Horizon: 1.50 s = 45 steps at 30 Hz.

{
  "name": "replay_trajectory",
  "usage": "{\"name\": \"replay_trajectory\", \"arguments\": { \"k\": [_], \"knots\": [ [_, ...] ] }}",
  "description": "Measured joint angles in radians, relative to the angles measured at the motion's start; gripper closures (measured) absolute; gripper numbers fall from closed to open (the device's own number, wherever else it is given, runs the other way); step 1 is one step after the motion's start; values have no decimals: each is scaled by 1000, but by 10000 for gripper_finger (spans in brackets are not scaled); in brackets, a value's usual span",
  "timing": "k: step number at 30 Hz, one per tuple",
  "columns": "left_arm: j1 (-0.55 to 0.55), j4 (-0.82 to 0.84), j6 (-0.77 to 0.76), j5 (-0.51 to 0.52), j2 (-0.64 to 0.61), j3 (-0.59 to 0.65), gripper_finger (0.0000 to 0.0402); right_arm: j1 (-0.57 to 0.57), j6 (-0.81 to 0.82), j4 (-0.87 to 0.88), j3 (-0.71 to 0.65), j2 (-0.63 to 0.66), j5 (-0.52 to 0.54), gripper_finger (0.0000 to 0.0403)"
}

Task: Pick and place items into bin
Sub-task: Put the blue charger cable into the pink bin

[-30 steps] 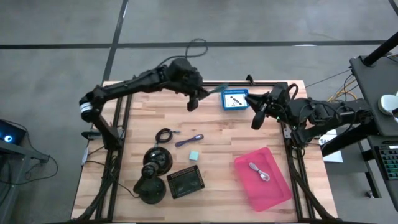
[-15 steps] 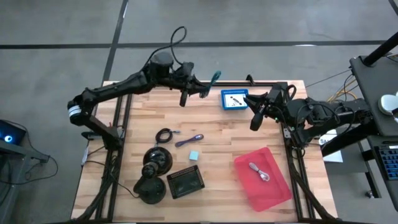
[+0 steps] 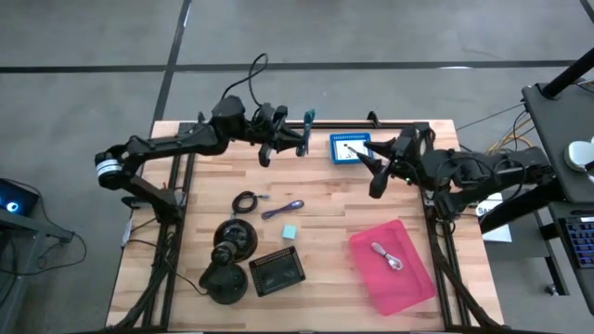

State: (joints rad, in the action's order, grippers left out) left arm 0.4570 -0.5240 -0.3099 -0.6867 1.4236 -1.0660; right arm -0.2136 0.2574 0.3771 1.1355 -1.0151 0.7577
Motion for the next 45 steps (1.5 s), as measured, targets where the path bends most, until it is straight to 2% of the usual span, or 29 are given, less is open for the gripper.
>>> {"name": "replay_trajectory", "arguments": {
  "k": [4,8,23,25,28,30,39,45],
  "knots": [
    [-1,1,-2,1,1,14,400,21,3,-32,0,-32,1,203],
    [-1,0,-2,1,1,16,400,41,-4,-88,0,-76,1,183],
    [-1,1,1,3,1,27,400,116,-33,-275,0,-170,-10,172],
    [-1,1,1,-2,2,28,400,133,-35,-307,0,-178,-66,172],
    [-1,1,1,-3,2,29,400,165,-63,-351,0,-184,-216,172],
    [-2,1,2,-4,2,30,400,181,-83,-385,0,-191,-267,173],
    [-1,1,2,-11,2,39,400,232,-121,-420,0,-213,-272,172],
    [-1,1,2,-14,9,38,400,262,-107,-426,0,-220,-336,172]
  ]
}}
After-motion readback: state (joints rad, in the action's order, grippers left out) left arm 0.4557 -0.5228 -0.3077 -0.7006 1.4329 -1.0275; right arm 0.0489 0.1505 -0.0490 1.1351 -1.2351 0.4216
